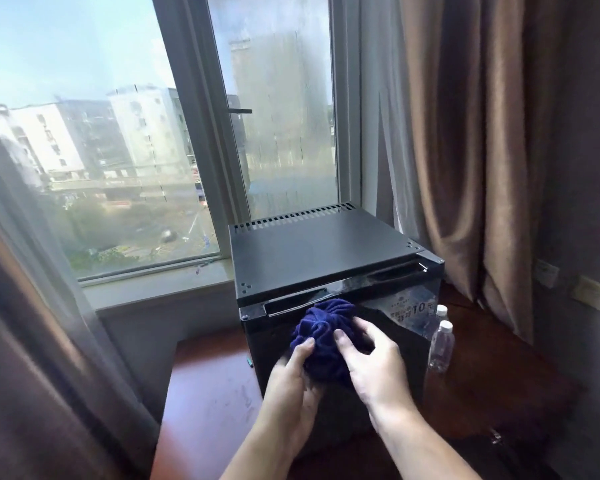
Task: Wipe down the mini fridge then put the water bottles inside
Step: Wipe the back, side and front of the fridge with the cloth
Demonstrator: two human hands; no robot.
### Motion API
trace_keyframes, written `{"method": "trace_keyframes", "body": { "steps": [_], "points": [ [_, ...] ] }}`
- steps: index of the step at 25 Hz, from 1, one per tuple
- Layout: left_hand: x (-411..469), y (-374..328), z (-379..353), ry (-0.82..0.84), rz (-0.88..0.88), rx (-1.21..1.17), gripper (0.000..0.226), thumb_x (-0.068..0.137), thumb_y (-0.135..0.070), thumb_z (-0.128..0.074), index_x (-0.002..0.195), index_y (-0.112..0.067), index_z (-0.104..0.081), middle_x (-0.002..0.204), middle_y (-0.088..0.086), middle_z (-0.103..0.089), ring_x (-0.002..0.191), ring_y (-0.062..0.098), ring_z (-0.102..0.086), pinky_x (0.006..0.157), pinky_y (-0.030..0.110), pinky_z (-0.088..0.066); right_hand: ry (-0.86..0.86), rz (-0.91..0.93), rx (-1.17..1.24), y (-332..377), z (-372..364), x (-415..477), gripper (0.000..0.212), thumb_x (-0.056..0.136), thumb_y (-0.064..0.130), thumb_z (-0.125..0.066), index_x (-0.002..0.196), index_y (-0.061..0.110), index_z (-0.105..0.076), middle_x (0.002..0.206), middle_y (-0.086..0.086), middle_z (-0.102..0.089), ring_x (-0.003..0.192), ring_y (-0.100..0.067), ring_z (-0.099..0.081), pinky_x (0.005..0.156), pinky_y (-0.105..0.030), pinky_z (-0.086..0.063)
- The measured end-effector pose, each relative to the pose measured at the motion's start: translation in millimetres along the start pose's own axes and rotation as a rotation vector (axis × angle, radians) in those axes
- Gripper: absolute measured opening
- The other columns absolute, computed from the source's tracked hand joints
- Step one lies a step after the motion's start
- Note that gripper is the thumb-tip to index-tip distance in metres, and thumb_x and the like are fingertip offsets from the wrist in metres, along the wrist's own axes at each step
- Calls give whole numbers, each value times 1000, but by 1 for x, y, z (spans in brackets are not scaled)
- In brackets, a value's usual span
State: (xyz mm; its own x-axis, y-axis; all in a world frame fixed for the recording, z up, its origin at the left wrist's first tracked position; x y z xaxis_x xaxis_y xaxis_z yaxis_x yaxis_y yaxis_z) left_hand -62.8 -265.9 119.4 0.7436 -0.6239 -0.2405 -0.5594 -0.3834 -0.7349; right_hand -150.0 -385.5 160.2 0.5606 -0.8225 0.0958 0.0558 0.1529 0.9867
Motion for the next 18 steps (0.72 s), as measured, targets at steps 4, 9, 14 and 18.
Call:
{"method": "trace_keyframes", "body": {
  "steps": [4, 9, 14, 18],
  "points": [
    [-16, -17, 46, -127, -40, 17, 32, 101, -19, -59, 126, -3, -70, 120, 18, -77, 96, 21, -72, 71, 26, -63, 103, 94, -117, 15, -45, -25, 40, 90, 36, -75, 127, 21, -72, 121, 5, -74, 112, -1, -61, 93, -3, -38],
    [-48, -60, 105, -302, -152, 43, 26, 104, -19, -54, 119, -7, -72, 110, 14, -79, 96, 24, -74, 80, 30, -63, 421, 146, -131, 14, -107, -67, 57, 91, 34, -70, 145, 22, -57, 134, 7, -64, 127, -4, -57, 107, -12, -40],
    [-70, -99, 77, -297, -429, 354, 37, 97, -16, -70, 133, -14, -60, 114, 9, -80, 107, 25, -77, 90, 38, -63, 487, 116, 107, 28, -101, -78, 59, 88, 35, -70, 145, 34, -54, 126, 18, -71, 121, 6, -62, 107, -27, -50],
    [-75, -117, -10, -149, -642, 601, 42, 90, 1, -75, 122, -22, -61, 97, -1, -82, 88, 12, -79, 74, 22, -62, 383, 169, 310, 61, -53, -60, 54, 95, 6, -65, 143, 28, -56, 122, 12, -75, 119, -2, -67, 103, -30, -54]
  ]
}}
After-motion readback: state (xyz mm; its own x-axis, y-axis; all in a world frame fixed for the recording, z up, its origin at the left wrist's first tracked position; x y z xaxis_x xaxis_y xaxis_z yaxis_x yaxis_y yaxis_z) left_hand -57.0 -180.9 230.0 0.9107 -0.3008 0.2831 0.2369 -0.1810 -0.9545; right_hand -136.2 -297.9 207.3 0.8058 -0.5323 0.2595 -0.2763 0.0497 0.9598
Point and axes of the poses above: each hand's wrist, its own x-axis towards the middle knuckle, its own z-axis out of the back of the hand, y = z × x, the point moved 9 cm from there along x, towards the middle knuckle
